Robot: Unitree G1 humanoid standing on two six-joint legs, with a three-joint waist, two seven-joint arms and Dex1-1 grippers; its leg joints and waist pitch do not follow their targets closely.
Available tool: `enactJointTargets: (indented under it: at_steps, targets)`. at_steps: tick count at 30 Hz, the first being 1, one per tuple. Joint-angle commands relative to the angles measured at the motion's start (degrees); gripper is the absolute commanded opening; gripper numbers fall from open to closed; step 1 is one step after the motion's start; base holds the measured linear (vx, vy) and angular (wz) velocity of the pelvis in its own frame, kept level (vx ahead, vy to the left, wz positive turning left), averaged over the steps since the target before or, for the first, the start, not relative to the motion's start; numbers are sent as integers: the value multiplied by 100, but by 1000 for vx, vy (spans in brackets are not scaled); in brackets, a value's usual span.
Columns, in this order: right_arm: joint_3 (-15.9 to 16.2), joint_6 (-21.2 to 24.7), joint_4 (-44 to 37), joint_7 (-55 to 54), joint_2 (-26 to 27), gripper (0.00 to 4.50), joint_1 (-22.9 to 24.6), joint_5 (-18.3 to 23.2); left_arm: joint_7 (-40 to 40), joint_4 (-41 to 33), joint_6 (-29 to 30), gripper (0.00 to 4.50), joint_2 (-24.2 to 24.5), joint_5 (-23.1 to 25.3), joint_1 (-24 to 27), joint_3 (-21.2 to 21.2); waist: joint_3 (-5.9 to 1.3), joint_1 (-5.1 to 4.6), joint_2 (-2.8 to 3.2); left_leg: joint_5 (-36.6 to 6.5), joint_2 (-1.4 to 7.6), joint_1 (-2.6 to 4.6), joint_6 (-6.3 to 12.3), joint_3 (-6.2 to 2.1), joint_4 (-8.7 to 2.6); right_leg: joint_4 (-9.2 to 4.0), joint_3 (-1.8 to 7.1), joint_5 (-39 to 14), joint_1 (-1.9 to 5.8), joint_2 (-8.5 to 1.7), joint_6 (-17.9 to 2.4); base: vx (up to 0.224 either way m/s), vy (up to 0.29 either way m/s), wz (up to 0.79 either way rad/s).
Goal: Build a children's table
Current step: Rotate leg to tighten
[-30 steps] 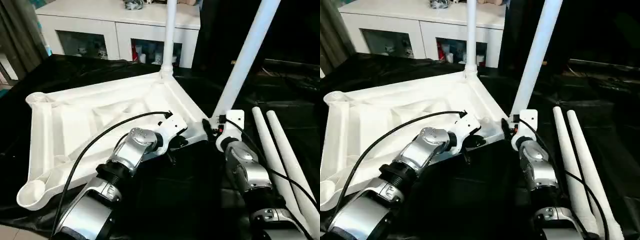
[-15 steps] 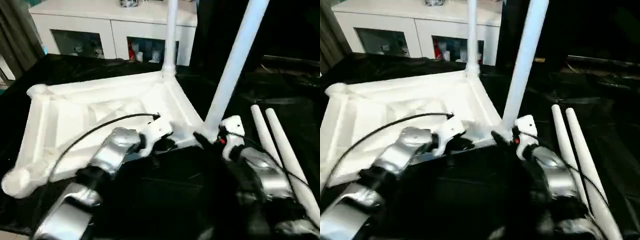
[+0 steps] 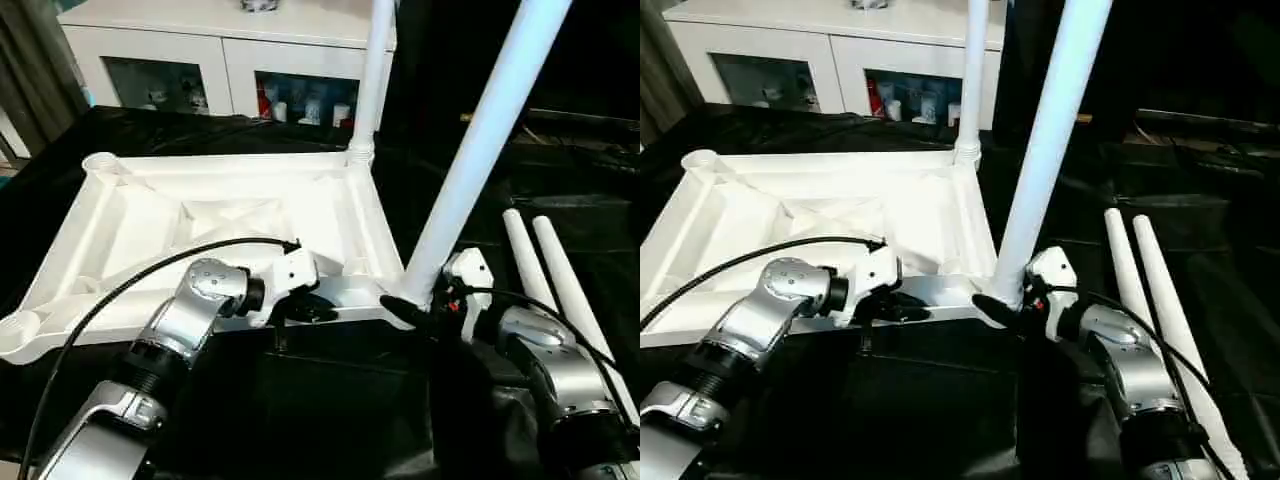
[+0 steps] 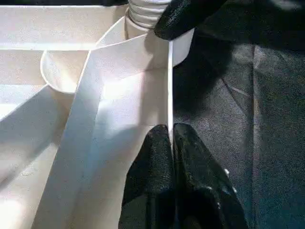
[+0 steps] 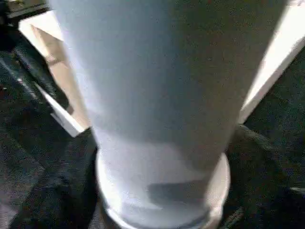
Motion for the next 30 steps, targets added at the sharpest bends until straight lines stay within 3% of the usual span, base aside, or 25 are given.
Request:
enactJointTargets:
  at_steps: [1,5,7,12,14,15,16,17,20,21,23,24,30]
  targets:
    - [-98,68,-33,-17,-96,329,-3,20,-170,-27,-79,0,38,-181,117,27,-326,8,-99,-640,370,49,517,-115,-341,-387,314,-437,263,-546,-1363,0,0,0]
    - [-128,58,33,-83,-26,310,-39,55,-125,-37,-26,0,21,-175,119,32,-327,7,-103,-598,365,48,541,-113,-332,-382,313,-390,262,-546,-1372,0,0,0]
    - [-291,80,260,-570,216,286,-120,70,187,35,151,0,-119,-78,53,34,-325,2,-100,-619,367,49,517,-114,-336,-383,313,-446,258,-547,-1373,0,0,0]
    - [-448,-5,690,-1436,504,277,-270,-150,694,248,300,0,-384,53,-91,62,-314,-29,-89,-732,357,66,344,-107,-341,-415,326,-700,231,-545,-1349,0,0,0]
    - [-594,45,1299,-2986,920,277,-518,-542,1815,778,557,0,-972,250,-462,192,-310,-36,-72,-727,357,79,259,-112,-349,-416,322,-745,215,-538,-1334,0,0,0]
    - [-594,45,1299,-2986,920,276,-518,-542,1815,778,557,0,-972,250,-462,192,-299,-50,-72,-765,356,97,188,-107,-363,-435,323,-832,197,-531,-1333,0,0,0]
    - [-648,85,1492,-3551,1107,276,-622,-639,2342,1038,664,0,-1217,339,-641,240,-320,-35,-88,-822,348,104,114,-123,-358,-435,315,-947,235,-550,-1310,0,0,0]
    - [-663,90,1540,-3684,1154,276,-649,-661,2469,1100,690,0,-1274,360,-683,249,-312,-22,-81,-824,348,118,92,-105,-359,-453,330,-940,208,-549,-1287,0,0,0]
    - [-804,187,1842,-4258,1499,276,-888,-546,2891,1366,719,0,-1606,408,-873,245,-325,14,-102,-811,327,91,172,-93,-347,-456,328,-914,236,-568,-1217,0,0,0]
    - [-783,135,1962,-4391,1644,276,-1010,-551,2932,1420,706,0,-1751,427,-912,199,-332,4,-37,-804,339,91,195,-97,-350,-460,324,-818,225,-561,-1193,0,0,0]
    - [-752,50,2008,-4323,1759,276,-1081,-551,2900,1440,688,0,-1833,443,-921,169,-331,-4,-65,-863,339,83,225,-97,-356,-452,309,-786,235,-557,-1173,0,0,0]
    - [-733,-63,1981,-4170,1858,331,-1111,-526,2810,1404,650,0,-1856,454,-895,144,-331,-7,-55,-907,339,80,236,-92,-355,-460,310,-821,236,-562,-1154,0,0,0]
    - [-700,-209,1820,-3829,1814,388,-1085,-481,2428,1249,464,0,-1626,397,-752,108,-326,-22,-67,-984,348,55,294,-91,-371,-468,304,-945,242,-576,-1117,0,0,0]
